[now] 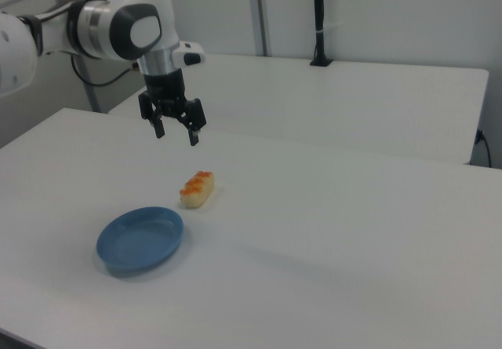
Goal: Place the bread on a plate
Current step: 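Move the open gripper down over the orange-topped bread roll, then close the gripper on the bread roll and lift it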
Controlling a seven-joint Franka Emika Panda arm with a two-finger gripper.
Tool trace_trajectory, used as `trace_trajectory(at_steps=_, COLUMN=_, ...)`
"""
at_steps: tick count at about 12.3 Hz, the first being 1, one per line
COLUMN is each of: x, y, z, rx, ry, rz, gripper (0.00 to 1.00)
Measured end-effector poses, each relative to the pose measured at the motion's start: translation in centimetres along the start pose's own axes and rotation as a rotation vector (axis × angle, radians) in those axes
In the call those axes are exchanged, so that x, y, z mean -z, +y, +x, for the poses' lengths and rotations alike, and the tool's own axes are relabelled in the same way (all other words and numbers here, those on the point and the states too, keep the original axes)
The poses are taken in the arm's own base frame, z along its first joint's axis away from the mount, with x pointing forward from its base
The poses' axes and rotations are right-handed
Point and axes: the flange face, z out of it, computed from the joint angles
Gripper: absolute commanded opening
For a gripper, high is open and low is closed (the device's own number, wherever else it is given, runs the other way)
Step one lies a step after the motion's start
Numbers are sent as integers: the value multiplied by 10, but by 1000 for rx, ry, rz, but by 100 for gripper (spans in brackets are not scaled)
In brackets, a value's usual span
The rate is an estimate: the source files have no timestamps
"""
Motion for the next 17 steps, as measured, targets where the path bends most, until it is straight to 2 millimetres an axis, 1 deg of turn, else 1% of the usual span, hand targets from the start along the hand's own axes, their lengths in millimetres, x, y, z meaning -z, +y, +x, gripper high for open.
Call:
trace_trajectory(at_steps=2, x=-31, y=-17, z=14, rx=37, ry=-9, rz=-20, gripper=100)
trace_trajectory(at_steps=4, x=-71, y=-40, z=31, rx=84, ry=3, rz=-42, gripper=100)
trace_trajectory(at_steps=6, x=-114, y=-55, z=46, rx=114, ry=17, rz=-50, gripper=100)
trace_trajectory(at_steps=8, x=-144, y=-58, z=57, rx=120, ry=47, rz=-44, gripper=100)
trace_trajectory(at_steps=10, x=-162, y=-59, z=64, rx=107, ry=72, rz=-39, gripper=100)
trace_trajectory(at_steps=12, x=-173, y=-59, z=66, rx=105, ry=69, rz=-39, gripper=91)
trace_trajectory(at_steps=15, x=-190, y=-56, z=67, rx=133, ry=48, rz=-84, gripper=63)
trace_trajectory(at_steps=16, x=-194, y=-56, z=68, rx=138, ry=53, rz=-90, gripper=55)
trace_trajectory(at_steps=17, x=-197, y=-57, z=70, rx=140, ry=65, rz=-89, gripper=55)
